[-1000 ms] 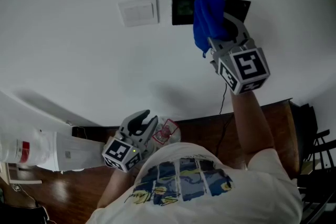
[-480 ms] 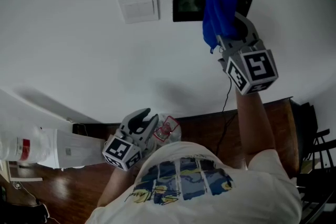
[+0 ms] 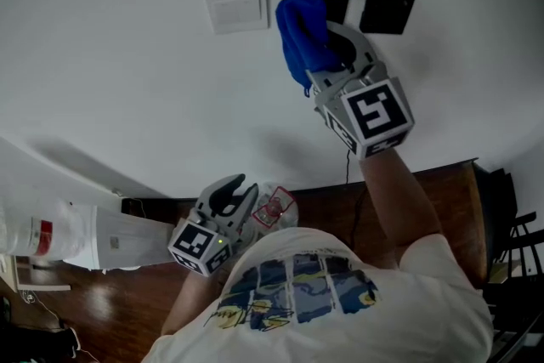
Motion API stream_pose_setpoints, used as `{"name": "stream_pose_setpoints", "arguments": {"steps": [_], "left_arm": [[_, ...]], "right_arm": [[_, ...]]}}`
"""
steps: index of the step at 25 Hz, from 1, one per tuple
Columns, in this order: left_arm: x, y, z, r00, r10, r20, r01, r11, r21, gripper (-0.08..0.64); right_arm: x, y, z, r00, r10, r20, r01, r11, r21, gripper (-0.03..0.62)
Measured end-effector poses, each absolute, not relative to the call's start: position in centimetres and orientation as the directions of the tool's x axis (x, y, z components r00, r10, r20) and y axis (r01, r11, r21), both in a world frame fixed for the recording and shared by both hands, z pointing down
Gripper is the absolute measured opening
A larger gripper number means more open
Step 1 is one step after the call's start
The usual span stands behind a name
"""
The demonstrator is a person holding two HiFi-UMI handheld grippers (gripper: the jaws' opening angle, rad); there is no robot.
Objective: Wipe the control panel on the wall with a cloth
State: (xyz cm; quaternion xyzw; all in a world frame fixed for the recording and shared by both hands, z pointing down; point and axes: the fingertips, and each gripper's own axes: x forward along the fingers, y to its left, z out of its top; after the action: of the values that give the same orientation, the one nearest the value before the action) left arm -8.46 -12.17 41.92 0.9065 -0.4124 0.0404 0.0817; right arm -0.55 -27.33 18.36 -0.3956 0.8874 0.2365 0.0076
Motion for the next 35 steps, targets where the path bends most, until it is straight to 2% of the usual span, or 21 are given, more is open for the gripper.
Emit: {"name": "stream_pose_setpoints", "arguments": {"steps": [9,23,35], "left_arm": [[-10.2,-11.4,43.0,0.621,-0.769,0.149,-0.783,-0.608,0.13,0.097],[-7.9,-11.9,42.6,0.666,-0.73,0.151,-0.746,-0.654,0.126,0.097],[-8.3,-11.4,42.5,0.655,-0.741,0.149,-0.756,-0.643,0.124,0.097]], "right_arm": [[0.2,-29.6,17.9,-0.653,-0.729,-0.204,-0.737,0.549,0.394,0.095],[8.7,-30.6,17.7,-0.517,-0.83,-0.21,-0.824,0.418,0.382,0.094],[8.9,-30.8,17.8,-0.517,-0.831,-0.206,-0.823,0.418,0.384,0.094]]}}
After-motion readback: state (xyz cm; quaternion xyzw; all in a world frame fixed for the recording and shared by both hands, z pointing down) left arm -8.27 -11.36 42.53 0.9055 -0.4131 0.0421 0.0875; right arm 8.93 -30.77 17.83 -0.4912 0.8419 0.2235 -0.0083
